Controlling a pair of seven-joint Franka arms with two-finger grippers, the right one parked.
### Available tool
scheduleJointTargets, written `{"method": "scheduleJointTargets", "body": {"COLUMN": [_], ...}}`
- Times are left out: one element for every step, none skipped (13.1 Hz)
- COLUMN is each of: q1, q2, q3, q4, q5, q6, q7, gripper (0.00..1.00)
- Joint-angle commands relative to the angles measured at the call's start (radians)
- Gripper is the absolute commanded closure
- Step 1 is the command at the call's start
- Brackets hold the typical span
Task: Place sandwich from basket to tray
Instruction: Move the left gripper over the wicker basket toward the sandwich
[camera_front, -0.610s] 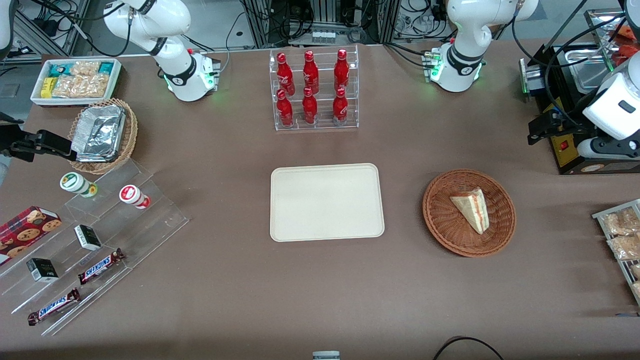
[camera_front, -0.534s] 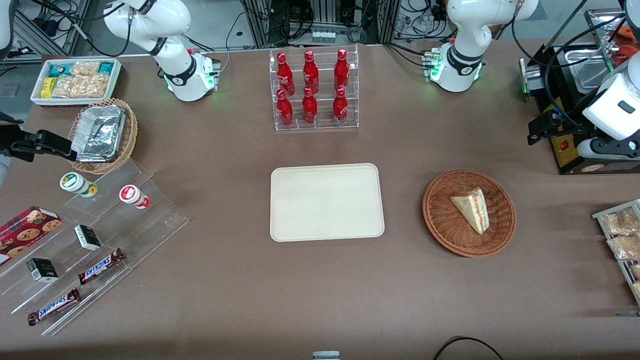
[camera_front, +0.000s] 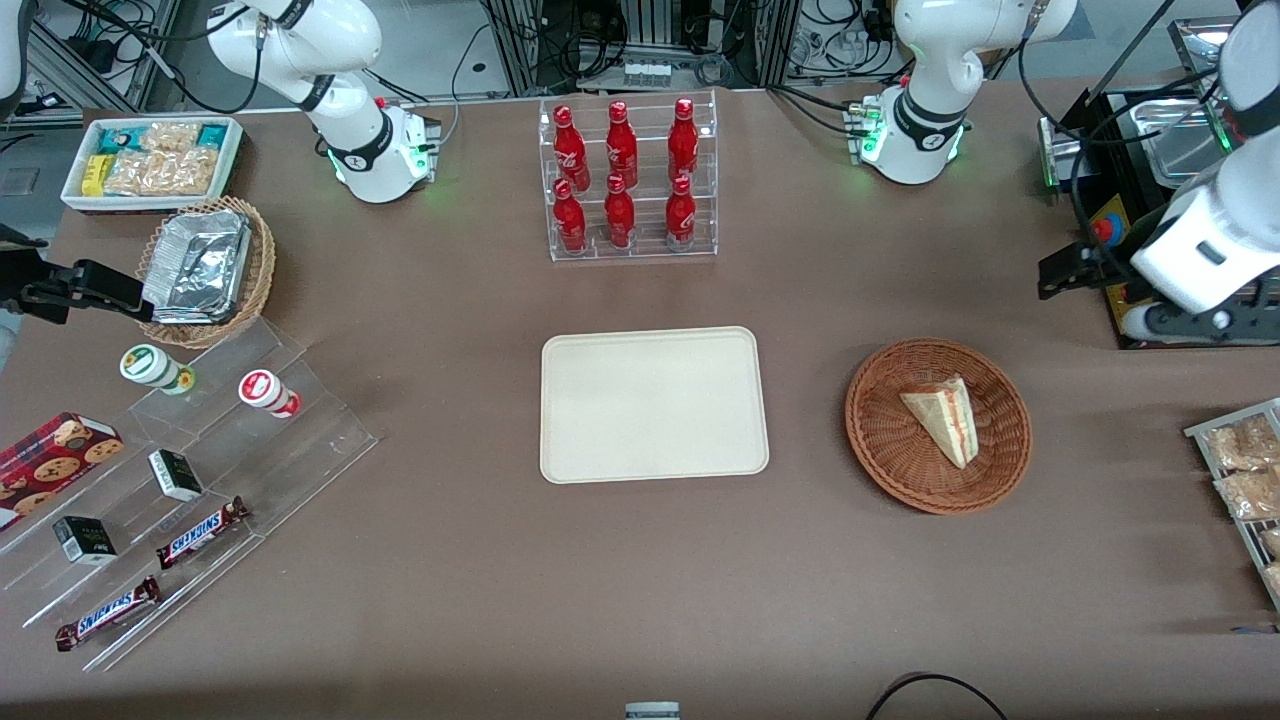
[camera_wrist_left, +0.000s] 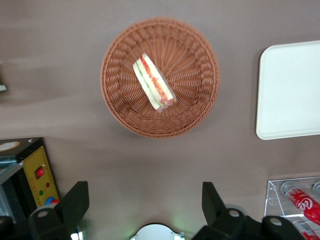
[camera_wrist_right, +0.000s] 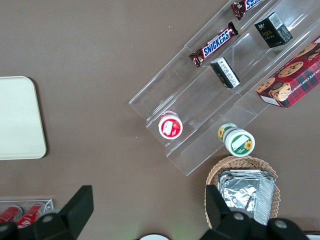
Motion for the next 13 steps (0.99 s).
{"method": "scheduleJointTargets", "body": {"q1": [0.002, 0.002, 0.007, 0.007, 0.007, 0.008, 0.008, 0.008, 0.007, 0.007, -0.001, -0.002, -0.002], "q2": [-0.004, -0.006, -0.003, 0.009, 0.015, 0.032, 0.051, 0.072, 0.083, 0.095, 0.104, 0.109, 0.103], "q3": [-0.006, -0.006, -0.006, -0.005, -0.005, -0.005, -0.005, -0.005, -0.005, -0.005, -0.005, -0.005, -0.006], "q4": [-0.122, -0.182, -0.230, -0.267, -0.290, -0.310, -0.324, -0.340, -0.351, -0.351, -0.354, -0.365, -0.397], "q5": [0.013, 0.013, 0.006, 0.004, 0.006, 0.004, 0.004, 0.007, 0.007, 0.007, 0.007, 0.007, 0.007], "q6": [0.125, 0.203, 0.263, 0.309, 0.348, 0.383, 0.421, 0.467, 0.493, 0.497, 0.512, 0.538, 0.590], "q7": [0.000, -0.007, -0.009, -0.009, -0.010, -0.012, -0.021, -0.059, -0.102, -0.149, -0.203, -0.263, -0.307], "gripper": [0.00, 0.00, 0.00, 0.00, 0.00, 0.00, 0.00, 0.00, 0.00, 0.00, 0.00, 0.00, 0.00]}}
